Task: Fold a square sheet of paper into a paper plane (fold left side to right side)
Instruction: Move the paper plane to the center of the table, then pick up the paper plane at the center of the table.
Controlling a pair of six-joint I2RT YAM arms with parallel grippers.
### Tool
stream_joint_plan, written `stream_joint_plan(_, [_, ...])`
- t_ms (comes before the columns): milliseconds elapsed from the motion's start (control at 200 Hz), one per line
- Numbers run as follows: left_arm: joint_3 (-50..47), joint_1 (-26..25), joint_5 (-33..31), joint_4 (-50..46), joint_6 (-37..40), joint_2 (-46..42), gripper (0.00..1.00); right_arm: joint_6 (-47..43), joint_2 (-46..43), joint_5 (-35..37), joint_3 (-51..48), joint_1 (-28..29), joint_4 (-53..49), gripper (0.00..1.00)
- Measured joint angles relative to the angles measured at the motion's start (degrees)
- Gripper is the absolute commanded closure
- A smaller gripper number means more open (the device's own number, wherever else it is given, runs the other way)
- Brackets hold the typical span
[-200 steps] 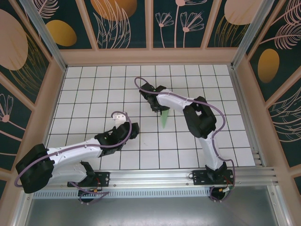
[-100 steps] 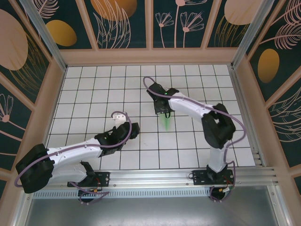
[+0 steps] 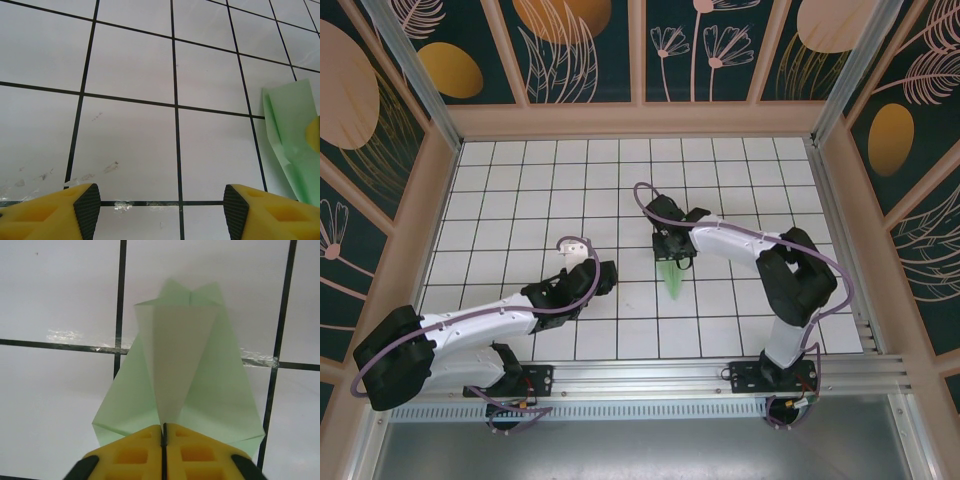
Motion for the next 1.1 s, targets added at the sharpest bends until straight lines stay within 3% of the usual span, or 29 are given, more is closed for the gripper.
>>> stream_joint_plan(160, [0.02, 0.00, 0.02, 0.00, -0.04, 0.00, 0.30, -0.15, -1.29, -1.42, 0.00, 0.00, -1.05, 0.64])
stream_joint_plan(505, [0.11, 0.00, 0.00, -0.37, -0.20, -0.52, 0.29, 1.55, -9.49, -6.97, -3.91, 1.79, -2.40, 0.46])
stream_joint_plan(696, [0.11, 0.00, 0.00, -0.46, -0.31, -1.33, 0.27, 3.41, -9.49, -6.75, -7.76, 2.14, -2.89, 0.44])
stream_joint_plan(851, [-0.02, 0.00, 0.00, -0.35, -0.72, -2.73, 0.16, 4.07, -9.46, -6.75, -9.38, 2.05, -2.27, 0.45])
stream_joint_plan(1101, [-1.70, 0.00, -0.04, -0.22, -1.01, -5.75, 0.11, 4.44, -8.55, -6.99, -10.62, 1.29, -0.35, 0.53])
